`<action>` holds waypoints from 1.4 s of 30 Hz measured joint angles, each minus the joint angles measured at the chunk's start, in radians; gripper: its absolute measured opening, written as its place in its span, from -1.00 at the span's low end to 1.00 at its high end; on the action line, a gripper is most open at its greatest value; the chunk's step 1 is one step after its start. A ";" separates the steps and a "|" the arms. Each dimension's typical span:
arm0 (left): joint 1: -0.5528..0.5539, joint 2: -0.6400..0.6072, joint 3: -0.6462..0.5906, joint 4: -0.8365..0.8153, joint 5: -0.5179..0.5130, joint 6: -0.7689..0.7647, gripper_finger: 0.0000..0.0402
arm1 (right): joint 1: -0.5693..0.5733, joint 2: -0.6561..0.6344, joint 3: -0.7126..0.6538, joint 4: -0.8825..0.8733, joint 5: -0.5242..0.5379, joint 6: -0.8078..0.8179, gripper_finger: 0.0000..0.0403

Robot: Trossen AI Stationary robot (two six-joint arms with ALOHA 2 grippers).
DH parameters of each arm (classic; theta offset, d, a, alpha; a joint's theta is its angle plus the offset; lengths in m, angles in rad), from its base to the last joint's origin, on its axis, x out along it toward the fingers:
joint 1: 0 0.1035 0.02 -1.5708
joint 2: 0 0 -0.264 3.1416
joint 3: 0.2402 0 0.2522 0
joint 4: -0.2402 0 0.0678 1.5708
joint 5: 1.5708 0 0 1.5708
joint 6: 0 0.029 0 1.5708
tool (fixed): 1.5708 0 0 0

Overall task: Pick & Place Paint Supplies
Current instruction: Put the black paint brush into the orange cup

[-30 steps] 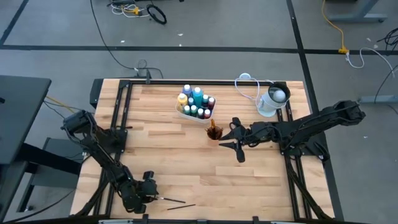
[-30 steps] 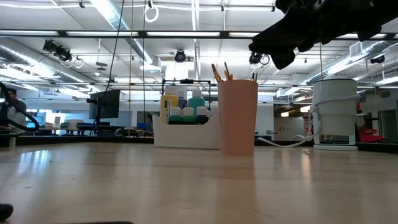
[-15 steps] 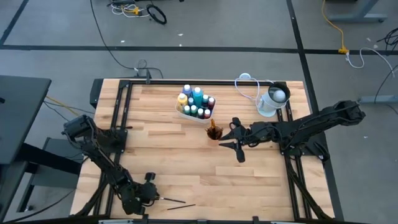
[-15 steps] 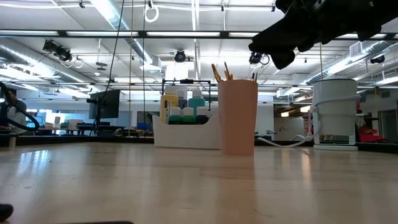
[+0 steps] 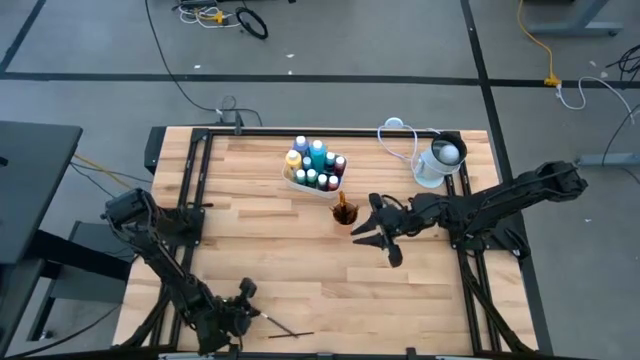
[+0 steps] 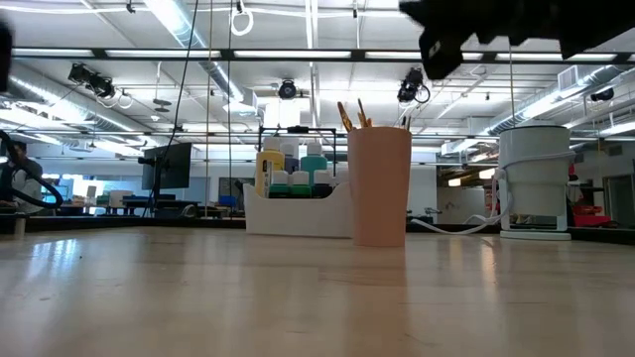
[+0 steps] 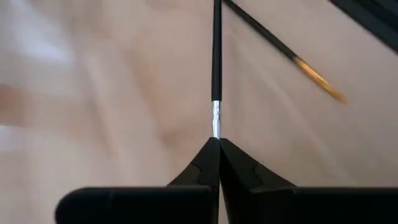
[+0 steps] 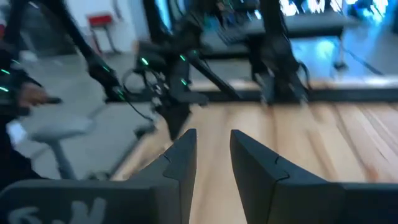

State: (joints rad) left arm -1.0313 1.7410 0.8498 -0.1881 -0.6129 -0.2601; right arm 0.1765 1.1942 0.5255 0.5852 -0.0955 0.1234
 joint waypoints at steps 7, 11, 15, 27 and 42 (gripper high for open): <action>0.075 -0.002 0.173 -0.270 -0.085 0.284 -0.98 | 0.043 0.000 0.000 0.160 -0.008 0.008 -0.50; 0.121 -0.002 0.259 -0.376 -0.143 0.470 -0.98 | 0.049 0.000 0.000 0.155 0.011 0.089 -0.50; 0.171 -0.003 0.320 -0.408 -0.258 0.684 -0.98 | 0.049 0.000 0.000 0.111 0.019 0.110 -0.50; 0.397 -0.004 0.398 -0.226 -0.353 1.380 -0.98 | 0.049 0.000 0.000 0.036 0.002 0.135 -0.32; 0.595 -0.006 0.399 0.270 -0.252 2.141 -0.98 | 0.016 0.000 0.000 -0.090 0.008 0.221 -0.06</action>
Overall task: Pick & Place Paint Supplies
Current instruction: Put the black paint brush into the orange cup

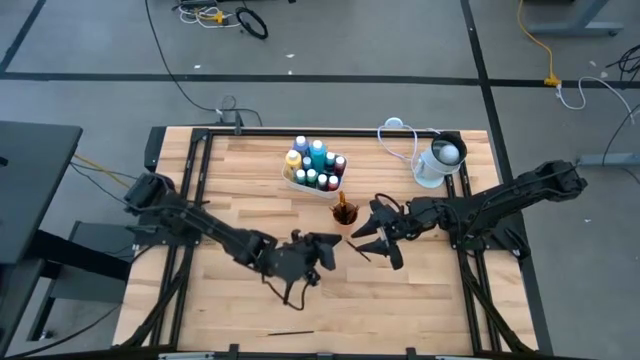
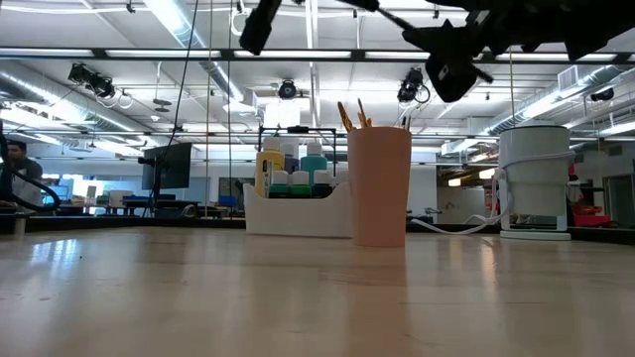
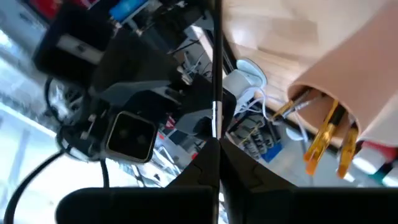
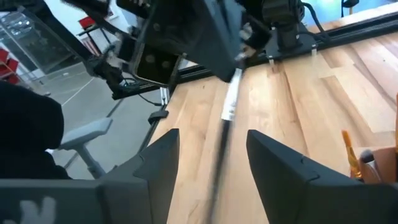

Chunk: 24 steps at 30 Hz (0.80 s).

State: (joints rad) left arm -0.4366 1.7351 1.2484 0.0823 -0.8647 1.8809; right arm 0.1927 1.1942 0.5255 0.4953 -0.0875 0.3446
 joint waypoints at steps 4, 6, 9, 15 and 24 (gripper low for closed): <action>0.026 0.000 0.000 0.003 0.024 0.074 -0.98 | -0.012 0.000 0.000 0.000 0.006 0.013 -0.08; 0.032 0.000 0.000 0.017 0.031 0.081 -0.98 | -0.022 0.000 0.000 0.000 0.024 0.014 -0.09; 0.035 0.000 0.000 0.053 0.056 0.110 -0.98 | -0.037 0.000 0.000 -0.001 0.045 0.014 -0.10; 0.053 0.000 0.000 0.067 0.070 0.122 -0.98 | -0.056 0.000 0.000 -0.001 0.048 0.001 -0.12; 0.086 0.000 0.000 0.067 0.085 0.132 -0.97 | -0.059 0.000 0.000 0.010 0.046 -0.051 -0.51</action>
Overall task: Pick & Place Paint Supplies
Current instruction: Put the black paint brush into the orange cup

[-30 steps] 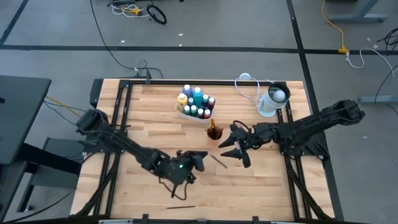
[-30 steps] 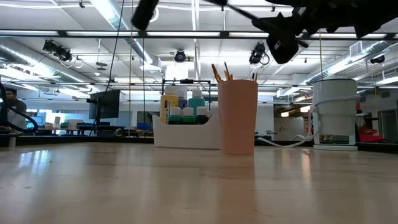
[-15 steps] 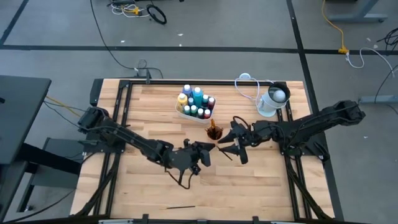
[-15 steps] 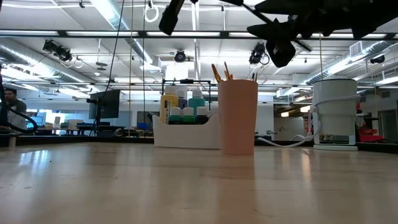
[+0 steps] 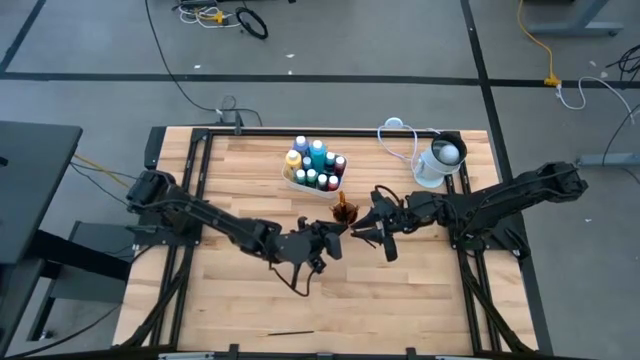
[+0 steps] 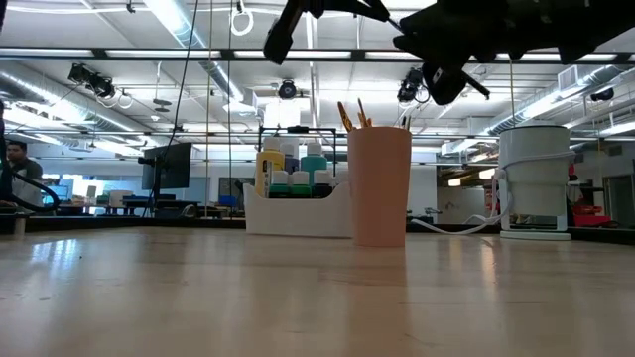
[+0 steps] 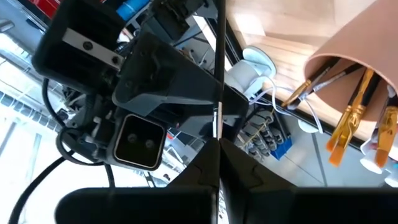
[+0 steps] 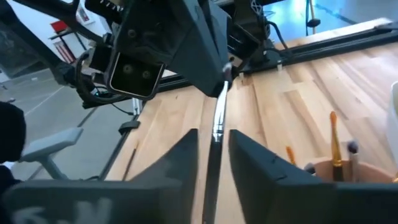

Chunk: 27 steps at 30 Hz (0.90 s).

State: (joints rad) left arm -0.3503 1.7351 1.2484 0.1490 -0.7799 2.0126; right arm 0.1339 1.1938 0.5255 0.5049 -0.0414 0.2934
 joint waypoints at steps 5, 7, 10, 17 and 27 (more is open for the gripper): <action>0.010 0.000 0.000 0.000 -0.003 -0.019 -0.98 | -0.008 0.000 -0.002 0.003 0.025 -0.042 -0.88; 0.011 0.000 0.000 0.000 -0.004 -0.043 -0.96 | -0.007 0.000 -0.002 0.005 0.047 -0.050 -0.93; 0.011 0.000 0.000 -0.008 0.005 -0.076 -0.91 | -0.007 0.000 -0.002 0.005 0.049 -0.039 -0.90; 0.010 0.000 0.000 -0.032 0.042 -0.202 -0.82 | -0.007 0.000 -0.002 0.007 0.053 -0.044 -0.93; -0.074 0.000 0.000 -0.012 -0.086 -0.756 -0.72 | -0.007 0.000 -0.002 0.166 0.177 -0.176 -0.89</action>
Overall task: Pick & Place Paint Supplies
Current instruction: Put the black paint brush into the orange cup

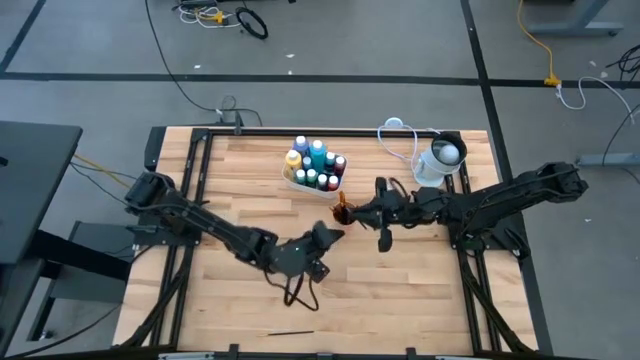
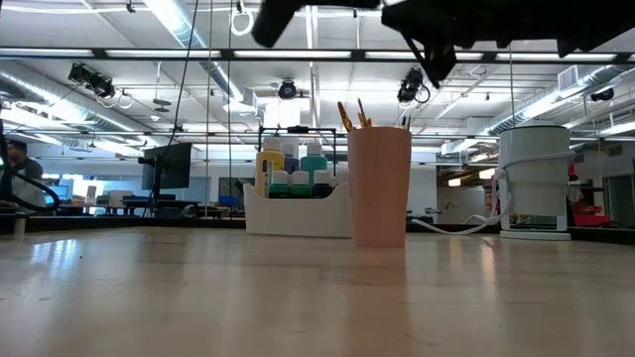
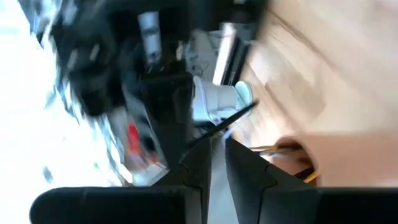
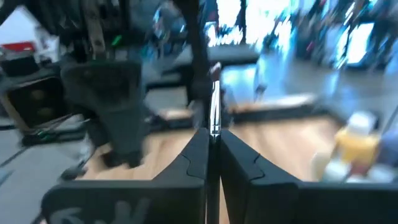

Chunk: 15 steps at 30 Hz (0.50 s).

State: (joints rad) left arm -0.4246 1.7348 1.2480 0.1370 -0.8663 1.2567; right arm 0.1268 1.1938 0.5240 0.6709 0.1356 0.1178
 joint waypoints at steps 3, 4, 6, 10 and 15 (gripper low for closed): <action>-0.037 0.000 0.000 0.003 -0.123 -0.289 -0.72 | 0.001 0.000 0.000 0.071 0.055 -0.080 -0.90; -0.047 0.000 0.000 -0.005 -0.163 -0.363 -0.72 | 0.001 0.000 0.000 0.083 0.070 -0.105 -0.90; -0.065 -0.016 0.000 -0.081 -0.213 -0.486 -0.72 | 0.001 0.015 0.001 0.108 0.104 -0.148 -0.91; -0.073 -0.088 0.000 -0.328 -0.088 -0.820 -0.72 | 0.001 0.108 0.002 0.180 0.138 -0.135 -0.90; -0.053 -0.182 -0.005 -0.598 0.271 -1.193 -0.72 | 0.002 0.282 0.002 0.413 0.138 -0.233 -0.90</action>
State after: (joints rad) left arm -0.4779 1.5523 1.2426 -0.4611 -0.5956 0.0640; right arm 0.1287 1.4758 0.5255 1.0836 0.2737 -0.1150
